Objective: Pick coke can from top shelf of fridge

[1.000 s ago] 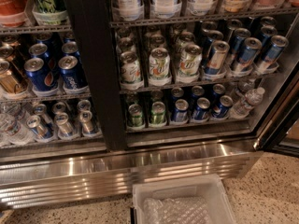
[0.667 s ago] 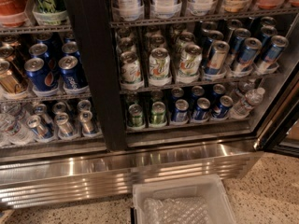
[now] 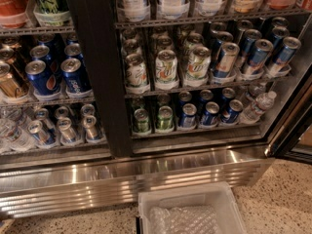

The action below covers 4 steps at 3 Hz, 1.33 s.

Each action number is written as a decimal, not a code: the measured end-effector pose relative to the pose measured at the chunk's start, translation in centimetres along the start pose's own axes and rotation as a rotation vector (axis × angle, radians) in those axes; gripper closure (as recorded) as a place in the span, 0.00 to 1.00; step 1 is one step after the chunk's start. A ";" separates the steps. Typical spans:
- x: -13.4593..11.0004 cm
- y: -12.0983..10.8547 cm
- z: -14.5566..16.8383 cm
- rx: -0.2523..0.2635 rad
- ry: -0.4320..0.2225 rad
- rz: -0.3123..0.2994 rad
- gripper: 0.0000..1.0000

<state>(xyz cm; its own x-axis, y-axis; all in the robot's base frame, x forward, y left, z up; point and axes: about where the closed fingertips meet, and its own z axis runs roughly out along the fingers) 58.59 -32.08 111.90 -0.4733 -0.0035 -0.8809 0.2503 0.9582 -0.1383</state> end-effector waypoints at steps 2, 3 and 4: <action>2.3 -0.5 -1.9 -0.003 0.048 0.000 1.00; 3.5 -0.5 -3.6 -0.017 0.077 -0.014 1.00; 5.4 -0.1 -7.3 -0.049 0.125 -0.042 1.00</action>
Offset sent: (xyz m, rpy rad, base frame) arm -0.0469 0.0024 -0.0191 0.0283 0.0843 0.0031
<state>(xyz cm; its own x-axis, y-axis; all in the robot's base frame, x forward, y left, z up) 49.86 -30.15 110.43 -0.5851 -0.0110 -0.8109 0.1880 0.9708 -0.1487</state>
